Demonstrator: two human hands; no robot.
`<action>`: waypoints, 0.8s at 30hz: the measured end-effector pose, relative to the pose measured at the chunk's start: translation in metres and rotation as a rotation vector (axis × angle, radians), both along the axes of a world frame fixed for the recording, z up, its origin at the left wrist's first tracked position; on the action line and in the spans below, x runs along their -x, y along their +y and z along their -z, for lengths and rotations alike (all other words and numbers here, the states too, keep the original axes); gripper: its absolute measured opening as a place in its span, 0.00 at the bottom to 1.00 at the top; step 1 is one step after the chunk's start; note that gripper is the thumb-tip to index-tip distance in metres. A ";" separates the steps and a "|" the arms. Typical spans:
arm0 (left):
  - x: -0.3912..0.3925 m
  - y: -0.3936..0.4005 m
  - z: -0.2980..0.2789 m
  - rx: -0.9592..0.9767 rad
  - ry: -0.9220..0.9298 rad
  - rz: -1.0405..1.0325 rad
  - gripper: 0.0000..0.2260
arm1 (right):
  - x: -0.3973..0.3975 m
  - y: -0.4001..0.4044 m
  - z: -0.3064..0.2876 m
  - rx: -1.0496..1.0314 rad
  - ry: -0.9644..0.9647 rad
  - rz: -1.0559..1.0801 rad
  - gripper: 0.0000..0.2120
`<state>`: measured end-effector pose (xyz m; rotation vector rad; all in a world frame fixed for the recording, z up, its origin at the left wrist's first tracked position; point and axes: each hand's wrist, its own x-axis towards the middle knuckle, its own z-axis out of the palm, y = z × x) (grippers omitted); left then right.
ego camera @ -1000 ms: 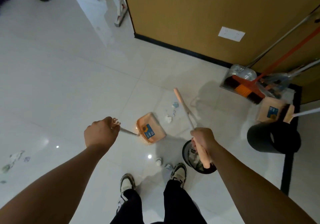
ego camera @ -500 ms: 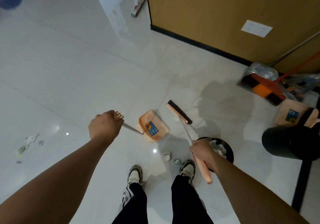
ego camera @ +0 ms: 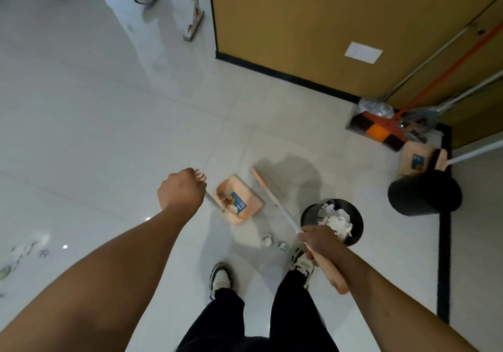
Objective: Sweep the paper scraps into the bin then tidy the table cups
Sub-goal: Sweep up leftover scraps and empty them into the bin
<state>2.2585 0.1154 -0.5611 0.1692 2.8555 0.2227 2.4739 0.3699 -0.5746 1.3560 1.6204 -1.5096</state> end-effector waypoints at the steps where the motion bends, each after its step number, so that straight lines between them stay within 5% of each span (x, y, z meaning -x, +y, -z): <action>1: -0.004 -0.011 -0.002 0.010 0.013 0.041 0.09 | -0.005 -0.008 -0.004 0.028 -0.015 0.056 0.04; 9: -0.029 -0.061 -0.019 0.099 0.063 0.367 0.11 | -0.072 -0.047 -0.013 -0.035 -0.102 0.254 0.07; 15: -0.086 -0.077 -0.014 0.104 0.038 0.410 0.10 | -0.128 -0.058 0.002 0.032 -0.141 0.344 0.05; 24: -0.148 -0.065 -0.005 0.141 0.024 0.435 0.10 | -0.188 -0.076 -0.001 0.376 -0.057 0.422 0.08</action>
